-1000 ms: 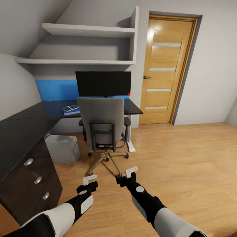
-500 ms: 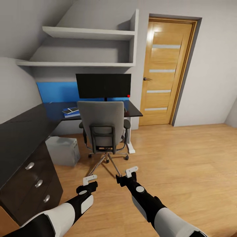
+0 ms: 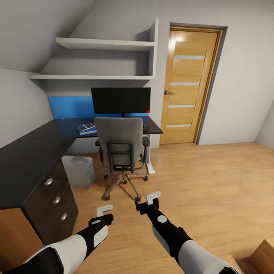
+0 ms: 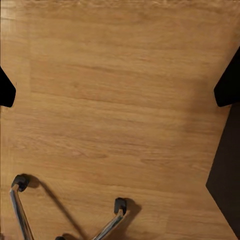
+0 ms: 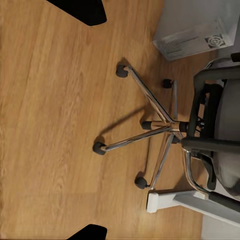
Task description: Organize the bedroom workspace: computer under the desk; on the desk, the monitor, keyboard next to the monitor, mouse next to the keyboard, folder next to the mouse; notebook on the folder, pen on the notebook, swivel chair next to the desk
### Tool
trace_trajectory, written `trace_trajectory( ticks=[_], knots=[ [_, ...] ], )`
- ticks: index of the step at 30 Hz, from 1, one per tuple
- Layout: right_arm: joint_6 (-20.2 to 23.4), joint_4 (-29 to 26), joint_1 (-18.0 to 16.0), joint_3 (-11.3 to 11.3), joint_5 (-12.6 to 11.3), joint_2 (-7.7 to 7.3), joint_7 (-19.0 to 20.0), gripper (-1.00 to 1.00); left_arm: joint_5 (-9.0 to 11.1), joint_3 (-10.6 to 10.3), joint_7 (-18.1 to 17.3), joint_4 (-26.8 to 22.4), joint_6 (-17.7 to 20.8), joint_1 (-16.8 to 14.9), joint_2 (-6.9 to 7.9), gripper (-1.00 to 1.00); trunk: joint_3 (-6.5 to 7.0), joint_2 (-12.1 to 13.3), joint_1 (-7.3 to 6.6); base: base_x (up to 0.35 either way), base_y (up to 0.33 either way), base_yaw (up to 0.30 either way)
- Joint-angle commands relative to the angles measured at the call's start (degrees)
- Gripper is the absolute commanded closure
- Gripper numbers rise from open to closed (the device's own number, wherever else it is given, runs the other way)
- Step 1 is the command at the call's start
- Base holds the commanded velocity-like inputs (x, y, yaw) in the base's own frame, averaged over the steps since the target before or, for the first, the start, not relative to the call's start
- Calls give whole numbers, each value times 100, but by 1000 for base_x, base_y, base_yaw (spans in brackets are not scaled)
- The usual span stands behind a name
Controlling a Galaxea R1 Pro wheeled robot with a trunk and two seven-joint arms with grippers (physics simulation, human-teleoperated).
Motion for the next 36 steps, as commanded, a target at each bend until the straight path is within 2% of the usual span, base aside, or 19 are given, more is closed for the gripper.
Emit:
trace_trajectory(
  ticks=[1,2,8,14,16,19,22,24,27,31,36],
  knots=[
    [-31,13,-8,44,-61,0,-43,-100,57,-49,19,-3,131,-3,2,-100,13,39,-27,-249,0,0],
    [-100,13,-8,45,-64,-59,-44,-100,47,-65,16,-3,343,-3,-13,-100,31,79,-49,-42,0,0],
    [-464,176,-8,48,-66,-119,-271,-100,63,-74,10,40,373,-3,-24,-100,139,320,-181,-18,0,0],
    [-1246,1116,-8,49,-83,-181,-713,-100,71,-78,-2,317,275,134,-39,-100,247,560,-312,-3,0,0],
    [-2071,1844,-6,49,-90,-213,-816,-100,72,-72,-5,382,12,394,-23,-100,282,640,-356,-1,0,0],
    [-2586,2195,10,46,-111,-240,-859,-100,72,-70,-2,404,-260,608,-8,-100,336,761,-422,0,0,0],
    [-2985,2418,268,50,-210,-334,-917,-100,73,-68,6,420,-702,957,3,-100,390,881,-488,0,0,0],
    [-3062,2457,432,51,-262,-359,-929,-100,73,-68,10,423,-844,1086,4,-100,426,961,-532,0,0,0],
    [-3178,2506,759,52,-426,-391,-946,-100,73,-64,17,426,-1089,1471,15,-100,480,1082,-598,0,0,0],
    [-3194,2520,903,55,-551,-395,-954,-100,70,-68,18,427,-1223,1770,69,-100,552,1242,-686,0,0,0],
    [-3205,2525,1098,53,-638,-400,-957,-100,65,-72,7,428,-1663,2155,199,-100,642,1443,-796,0,0,0]
  ],
)
